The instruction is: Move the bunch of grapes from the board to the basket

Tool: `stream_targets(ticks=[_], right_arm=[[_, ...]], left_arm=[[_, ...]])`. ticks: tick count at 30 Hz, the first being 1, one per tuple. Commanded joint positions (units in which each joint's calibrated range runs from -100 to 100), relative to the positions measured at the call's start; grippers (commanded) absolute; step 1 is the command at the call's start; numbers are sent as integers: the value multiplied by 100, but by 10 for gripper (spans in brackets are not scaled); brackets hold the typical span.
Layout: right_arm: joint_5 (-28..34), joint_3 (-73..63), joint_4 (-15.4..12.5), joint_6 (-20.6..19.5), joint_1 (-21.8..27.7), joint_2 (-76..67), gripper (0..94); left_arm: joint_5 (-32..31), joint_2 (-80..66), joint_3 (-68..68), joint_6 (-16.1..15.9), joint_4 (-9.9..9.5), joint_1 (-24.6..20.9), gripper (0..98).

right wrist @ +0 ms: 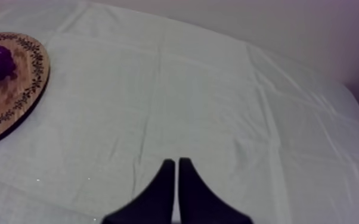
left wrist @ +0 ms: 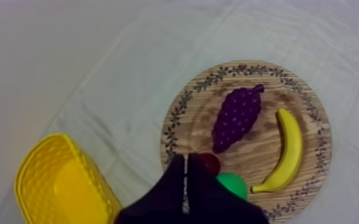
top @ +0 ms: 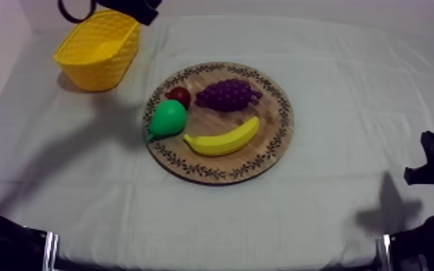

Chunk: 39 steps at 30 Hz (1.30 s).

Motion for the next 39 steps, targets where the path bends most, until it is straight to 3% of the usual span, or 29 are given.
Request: stream_targets(ticks=[1,7,24,39], right_arm=[[0,4,0,-3,2,-2,2],[0,4,0,-3,2,-2,2],[0,4,0,-3,2,-2,2],[0,4,0,-3,2,-2,2]], left_arm=[[-26,270,-149,-64,35,37,0],[75,810,-709,-211,104,152,0],[1172,1805,-2162,-691,77,243,0],[1026,1946,-2013,-841,115,196,22]])
